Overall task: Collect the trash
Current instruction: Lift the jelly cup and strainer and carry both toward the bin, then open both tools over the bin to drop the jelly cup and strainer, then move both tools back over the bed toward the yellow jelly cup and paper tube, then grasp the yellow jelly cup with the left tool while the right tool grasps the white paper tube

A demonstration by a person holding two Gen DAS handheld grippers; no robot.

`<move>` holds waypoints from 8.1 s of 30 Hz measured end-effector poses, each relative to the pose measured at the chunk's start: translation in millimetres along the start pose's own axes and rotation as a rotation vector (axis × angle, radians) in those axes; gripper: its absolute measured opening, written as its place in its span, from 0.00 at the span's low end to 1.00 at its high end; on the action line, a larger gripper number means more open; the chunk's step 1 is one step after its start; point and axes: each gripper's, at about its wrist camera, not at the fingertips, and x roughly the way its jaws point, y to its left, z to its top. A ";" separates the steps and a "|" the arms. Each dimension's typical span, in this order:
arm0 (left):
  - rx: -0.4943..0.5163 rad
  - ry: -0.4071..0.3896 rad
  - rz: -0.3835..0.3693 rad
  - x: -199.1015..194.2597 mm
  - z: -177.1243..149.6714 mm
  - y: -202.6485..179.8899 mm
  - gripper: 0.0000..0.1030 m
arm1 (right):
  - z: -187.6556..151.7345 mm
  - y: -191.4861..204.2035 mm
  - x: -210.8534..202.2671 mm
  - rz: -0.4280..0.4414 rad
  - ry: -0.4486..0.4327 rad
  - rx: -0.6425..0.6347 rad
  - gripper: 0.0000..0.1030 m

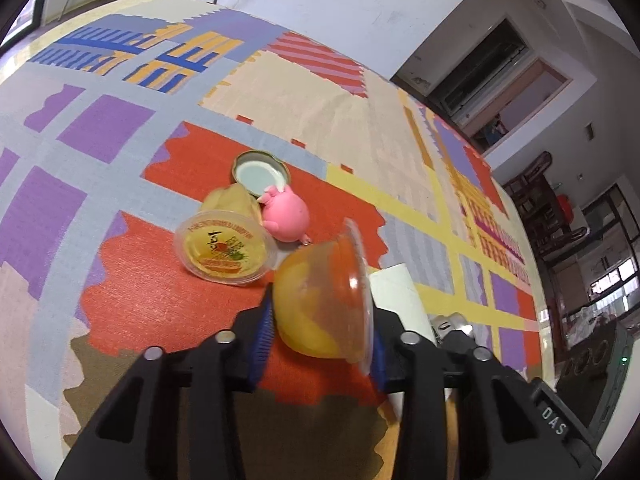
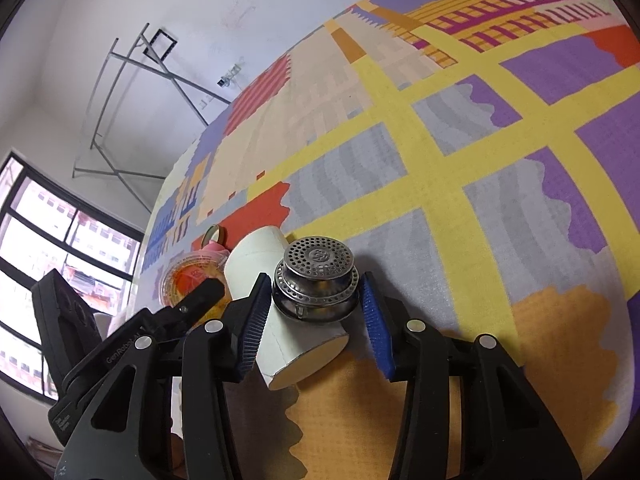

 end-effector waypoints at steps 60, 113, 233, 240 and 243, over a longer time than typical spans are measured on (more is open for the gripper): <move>0.460 0.142 -0.080 -123.1 -91.8 15.5 0.37 | -97.1 91.0 -82.6 -0.105 0.103 -0.714 0.44; 0.733 0.574 0.064 5.9 -252.2 59.1 0.37 | -271.8 6.7 5.5 -0.195 0.665 -1.009 0.44; 0.352 -0.069 0.230 8.5 8.3 8.8 0.71 | -40.9 76.4 17.7 -0.317 0.023 -0.665 0.68; 0.338 -0.084 0.230 8.3 11.9 8.5 0.62 | -35.5 68.4 21.9 -0.306 0.033 -0.628 0.68; 0.358 -0.078 0.221 6.9 11.2 5.4 0.46 | -35.3 67.9 21.4 -0.299 0.042 -0.627 0.59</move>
